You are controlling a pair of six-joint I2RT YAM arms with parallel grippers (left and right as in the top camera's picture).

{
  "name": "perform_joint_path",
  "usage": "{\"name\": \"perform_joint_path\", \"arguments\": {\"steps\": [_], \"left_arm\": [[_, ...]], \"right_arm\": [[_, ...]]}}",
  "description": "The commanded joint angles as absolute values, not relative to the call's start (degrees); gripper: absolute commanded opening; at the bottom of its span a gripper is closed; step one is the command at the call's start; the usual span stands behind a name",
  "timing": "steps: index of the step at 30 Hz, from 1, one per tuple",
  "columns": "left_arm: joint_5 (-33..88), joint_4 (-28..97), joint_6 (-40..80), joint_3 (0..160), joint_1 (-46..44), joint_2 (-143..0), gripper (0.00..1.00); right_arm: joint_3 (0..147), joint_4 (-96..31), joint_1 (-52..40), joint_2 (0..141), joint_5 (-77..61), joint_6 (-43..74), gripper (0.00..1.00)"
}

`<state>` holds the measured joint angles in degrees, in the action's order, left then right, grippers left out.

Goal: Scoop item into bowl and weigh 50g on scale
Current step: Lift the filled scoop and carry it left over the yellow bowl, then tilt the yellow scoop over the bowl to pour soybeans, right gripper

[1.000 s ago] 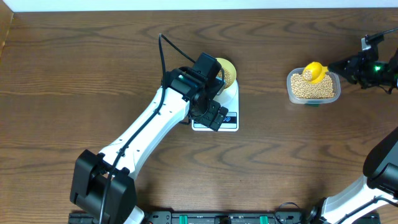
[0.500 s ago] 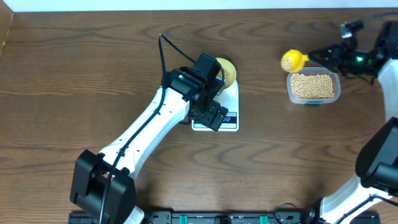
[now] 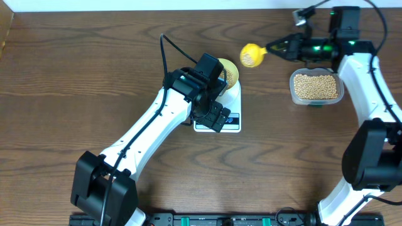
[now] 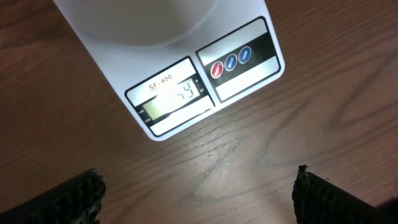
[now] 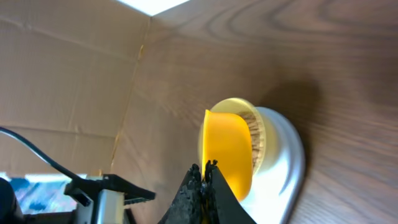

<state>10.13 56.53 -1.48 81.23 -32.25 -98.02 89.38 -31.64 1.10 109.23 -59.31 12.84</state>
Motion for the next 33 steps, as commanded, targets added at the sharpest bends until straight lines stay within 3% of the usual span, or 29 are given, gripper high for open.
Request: {"name": "perform_joint_path", "arguments": {"steps": [1,33], "left_arm": [[9.39,56.64,-1.21,81.01,-32.08,-98.48,0.98],[9.39,56.64,-1.23,81.01,-32.08,-98.48,0.98]], "right_arm": [[89.10,-30.55,-1.32,108.75,-59.55,14.15,0.01],[89.10,-28.93,-16.62,108.75,-33.50,12.56,0.01]]}}
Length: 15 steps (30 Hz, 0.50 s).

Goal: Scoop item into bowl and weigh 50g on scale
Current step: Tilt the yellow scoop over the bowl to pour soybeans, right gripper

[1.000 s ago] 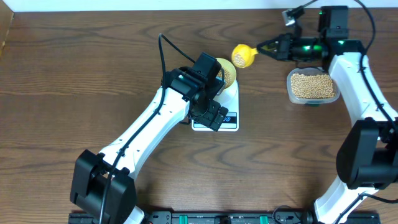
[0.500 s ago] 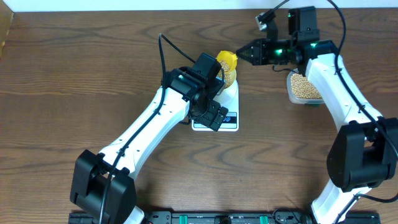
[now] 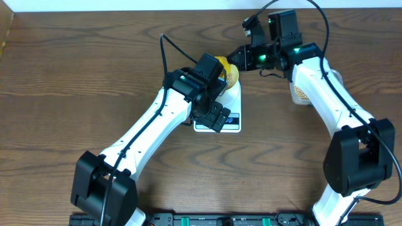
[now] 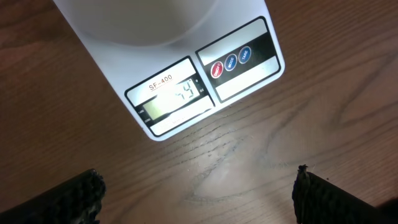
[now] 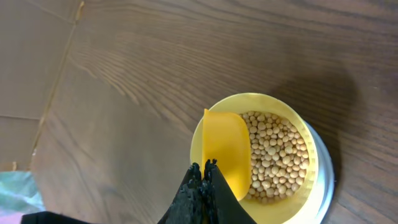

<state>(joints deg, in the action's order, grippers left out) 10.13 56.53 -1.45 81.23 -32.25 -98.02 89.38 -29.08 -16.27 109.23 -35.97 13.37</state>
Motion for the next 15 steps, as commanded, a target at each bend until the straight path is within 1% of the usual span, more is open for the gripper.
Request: {"name": "perform_joint_path", "arguments": {"steps": [1,15], "left_arm": [[9.37,56.64,-1.21,81.01,-32.08,-98.48,0.98],[9.37,56.64,-1.23,81.01,-32.08,-98.48,0.98]], "right_arm": [[89.10,-28.93,-16.60,108.75,-33.45,12.56,0.01],[89.10,-28.88,-16.60,108.75,-33.28,11.88,0.01]]}}
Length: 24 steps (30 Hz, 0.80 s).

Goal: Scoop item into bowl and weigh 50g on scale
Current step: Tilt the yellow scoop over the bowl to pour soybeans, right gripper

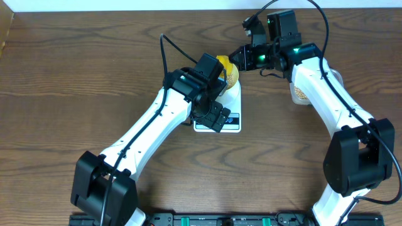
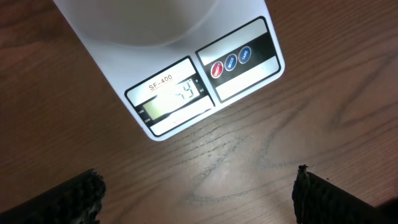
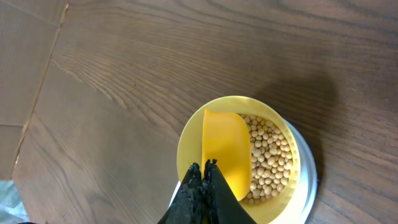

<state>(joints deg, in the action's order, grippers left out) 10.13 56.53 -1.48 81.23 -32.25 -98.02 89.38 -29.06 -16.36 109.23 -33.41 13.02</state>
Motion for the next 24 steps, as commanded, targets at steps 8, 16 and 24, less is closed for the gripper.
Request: {"name": "perform_joint_path", "arguments": {"steps": [8,16,24], "left_arm": [[9.37,56.64,-1.23,80.99,-32.08,-98.48,0.98],[9.37,56.64,-1.23,81.01,-32.08,-98.48,0.98],[9.39,56.64,-1.21,80.99,-32.08,-98.48,0.98]], "right_arm": [[89.10,-28.88,-16.60,108.75,-33.17,10.61,0.01],[89.10,-28.99,-16.60,108.75,-31.99,10.17,0.01],[89.10,-29.39,-16.62,108.75,-32.08,3.79,0.01]]}}
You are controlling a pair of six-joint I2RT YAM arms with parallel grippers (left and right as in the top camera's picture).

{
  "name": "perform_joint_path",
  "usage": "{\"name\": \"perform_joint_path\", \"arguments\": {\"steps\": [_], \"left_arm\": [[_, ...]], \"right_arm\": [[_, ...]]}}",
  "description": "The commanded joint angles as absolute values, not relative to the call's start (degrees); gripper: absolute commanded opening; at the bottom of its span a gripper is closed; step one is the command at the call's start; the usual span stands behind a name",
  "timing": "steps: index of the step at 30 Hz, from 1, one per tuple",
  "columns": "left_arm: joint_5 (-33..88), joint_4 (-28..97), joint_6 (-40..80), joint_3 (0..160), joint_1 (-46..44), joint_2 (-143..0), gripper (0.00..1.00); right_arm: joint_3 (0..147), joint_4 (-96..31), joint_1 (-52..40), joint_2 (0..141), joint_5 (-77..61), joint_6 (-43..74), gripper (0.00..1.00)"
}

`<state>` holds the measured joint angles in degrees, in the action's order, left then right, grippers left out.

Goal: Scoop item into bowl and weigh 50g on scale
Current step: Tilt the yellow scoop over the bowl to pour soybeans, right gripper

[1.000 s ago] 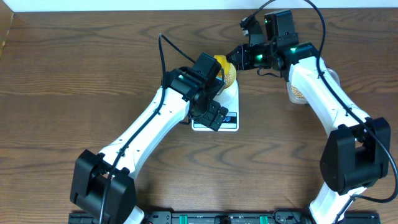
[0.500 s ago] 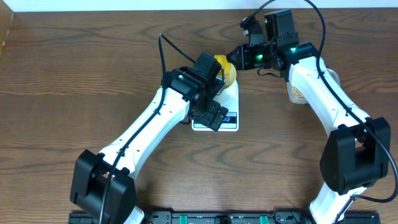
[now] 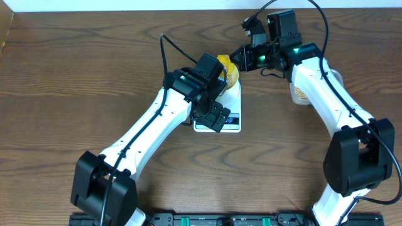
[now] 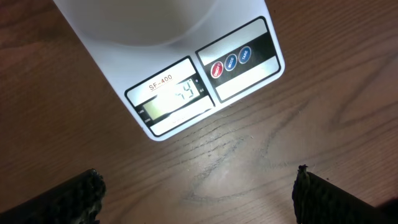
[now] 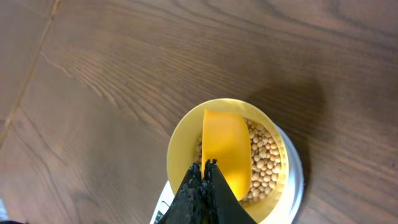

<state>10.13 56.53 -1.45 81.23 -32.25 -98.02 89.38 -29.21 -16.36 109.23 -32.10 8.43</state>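
A yellow bowl (image 5: 181, 143) holding tan beans (image 5: 268, 155) rests on the white scale (image 4: 118, 56), whose display (image 4: 174, 96) reads 74. My right gripper (image 5: 207, 165) is shut on the handle of a yellow scoop (image 5: 227, 146) held over the bowl; the scoop's bowl shows no beans in it. The same bowl (image 3: 231, 74) sits on the scale (image 3: 233, 100) in the overhead view, partly hidden by my left arm. Over bare wood just in front of the scale, my left gripper (image 4: 199, 193) hovers open, holding nothing.
A clear container of beans (image 3: 299, 94) stands right of the scale, mostly hidden under my right arm. Cardboard walls stand at the table's left edge (image 3: 5, 31).
My right gripper with the scoop has shifted slightly over the bowl, which sits a little lower in the wrist view. The left gripper and the scale reading of 74 are unchanged.
My right gripper held the scoop with beans in the air between the container and the scale. Then the scoop was over the bowl, with beans in the bowl. It has stayed there since, and the display has read 74 throughout.
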Motion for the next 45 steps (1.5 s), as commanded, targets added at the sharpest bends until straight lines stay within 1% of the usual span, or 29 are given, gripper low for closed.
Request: {"name": "perform_joint_path", "arguments": {"steps": [1,7,19,24,31,37,45], "left_arm": [[9.39,56.64,-1.23,81.01,-32.08,-98.48,0.98],[9.39,56.62,-1.23,81.01,-32.08,-98.48,0.98],[9.39,56.64,-1.21,81.01,-32.08,-98.48,0.98],[9.37,56.62,-1.23,81.01,-32.08,-98.48,0.98],[9.37,56.64,-1.23,81.01,-32.08,-98.48,0.98],[9.39,56.64,-1.21,81.01,-32.08,-98.48,0.98],[9.37,56.62,-1.21,80.99,-32.08,-98.48,0.98]], "right_arm": [[89.10,-29.43,-16.60,108.75,-32.08,2.83,0.01],[89.14,-29.45,-16.60,107.35,-34.24,-2.55,0.01],[89.14,-30.33,-16.62,102.30,-34.22,-13.89,0.01],[89.14,-30.55,-16.80,102.24,-34.17,-14.50,0.01],[89.14,-30.70,-18.35,102.24,-33.85,-19.55,0.01],[89.14,-30.70,-19.22,102.24,-31.07,-20.82,0.01],[89.12,-32.82,-19.22,102.24,-30.98,-28.80,0.01]]}}
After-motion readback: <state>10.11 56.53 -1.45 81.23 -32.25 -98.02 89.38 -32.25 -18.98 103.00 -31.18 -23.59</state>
